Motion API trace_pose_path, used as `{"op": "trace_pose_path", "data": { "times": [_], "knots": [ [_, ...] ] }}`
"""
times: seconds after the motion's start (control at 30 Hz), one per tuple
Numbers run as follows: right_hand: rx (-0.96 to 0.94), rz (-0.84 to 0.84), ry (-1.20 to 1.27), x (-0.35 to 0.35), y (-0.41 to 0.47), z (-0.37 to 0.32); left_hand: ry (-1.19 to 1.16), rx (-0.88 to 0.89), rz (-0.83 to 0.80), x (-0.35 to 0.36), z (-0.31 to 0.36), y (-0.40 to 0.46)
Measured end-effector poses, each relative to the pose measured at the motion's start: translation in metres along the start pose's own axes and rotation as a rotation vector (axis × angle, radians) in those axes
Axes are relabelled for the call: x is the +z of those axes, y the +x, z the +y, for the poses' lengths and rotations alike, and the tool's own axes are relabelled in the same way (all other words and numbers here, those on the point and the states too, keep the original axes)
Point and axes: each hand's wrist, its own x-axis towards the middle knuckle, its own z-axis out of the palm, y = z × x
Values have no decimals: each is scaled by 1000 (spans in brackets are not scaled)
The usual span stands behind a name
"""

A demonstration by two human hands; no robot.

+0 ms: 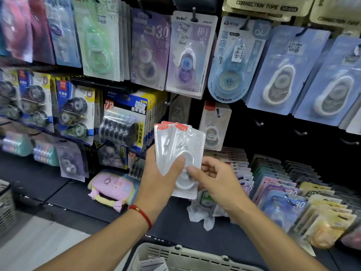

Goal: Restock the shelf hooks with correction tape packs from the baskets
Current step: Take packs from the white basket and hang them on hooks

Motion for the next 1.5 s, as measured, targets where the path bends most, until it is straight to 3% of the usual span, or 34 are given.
{"op": "trace_pose_path", "data": {
  "times": [0.17, 0.3, 0.9, 1.17, 1.23, 1.3, 1.37, 1.43, 1.5],
  "knots": [
    [-14, 92, 133, -8, 0, 0, -40, -23, -1, -2, -4, 0],
    [-116, 268, 41, -24, 5, -4, 31, 16, 48, -4, -8, 0],
    [-128, 403, 72, -31, 27, 12, 87, 49, 119, -9, -8, 2],
    [-69, 471, -193, -36, 59, 40, 75, -20, 62, -6, -7, -3],
    [8, 427, -375, -40, 69, 38, 59, -55, 38, -1, -7, -4],
    [107, 398, -716, -41, 70, 39, 45, -85, 26, 1, -8, -5],
    [76, 430, -860, -37, 62, 32, 33, -102, 28, 0, -9, -5],
    [-22, 308, -696, -37, 54, 18, 33, -105, 29, -1, -8, -5],
    [-8, 14, -417, -33, 41, 3, 20, -93, 38, -1, -6, -4]
  ]
}}
